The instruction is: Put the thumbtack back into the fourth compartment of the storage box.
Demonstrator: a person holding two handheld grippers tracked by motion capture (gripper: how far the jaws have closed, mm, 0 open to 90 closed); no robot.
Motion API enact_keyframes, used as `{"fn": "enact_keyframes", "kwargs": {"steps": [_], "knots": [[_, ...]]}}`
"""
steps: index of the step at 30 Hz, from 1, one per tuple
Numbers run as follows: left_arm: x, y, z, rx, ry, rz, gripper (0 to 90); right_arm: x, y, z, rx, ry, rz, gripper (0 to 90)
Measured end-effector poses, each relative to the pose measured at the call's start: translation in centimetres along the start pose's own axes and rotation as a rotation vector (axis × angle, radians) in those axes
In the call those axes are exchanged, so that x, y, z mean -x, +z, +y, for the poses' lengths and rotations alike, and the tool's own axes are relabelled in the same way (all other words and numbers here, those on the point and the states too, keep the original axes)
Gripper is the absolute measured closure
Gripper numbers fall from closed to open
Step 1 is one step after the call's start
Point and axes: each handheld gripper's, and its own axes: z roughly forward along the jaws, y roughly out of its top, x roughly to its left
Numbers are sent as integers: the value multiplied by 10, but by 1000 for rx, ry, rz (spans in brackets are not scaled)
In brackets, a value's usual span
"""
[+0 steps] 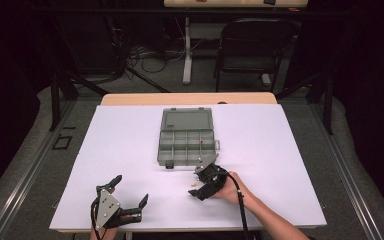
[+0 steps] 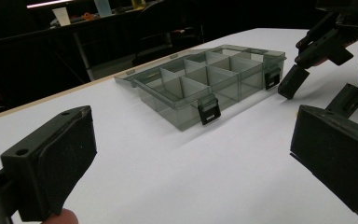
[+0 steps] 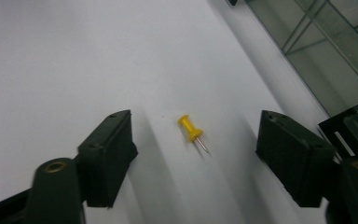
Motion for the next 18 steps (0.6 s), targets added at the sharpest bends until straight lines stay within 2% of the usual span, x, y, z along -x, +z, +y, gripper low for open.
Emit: {"fn": "enact_keyframes", "kwargs": {"steps": [5,11,13,18], "knots": [[0,0,0,-1,1,-2,0,0,-1,1,14,1,-3,482],[0,0,0,-1,0,-1,0,-2,0,3,20,-24,24,702],[0,0,0,-2,0,-2,0,-2,0,3,18,-22,26,801],[0,0,0,-1,2,-2,0,-4,-1,3,15,-29,19,830]]}}
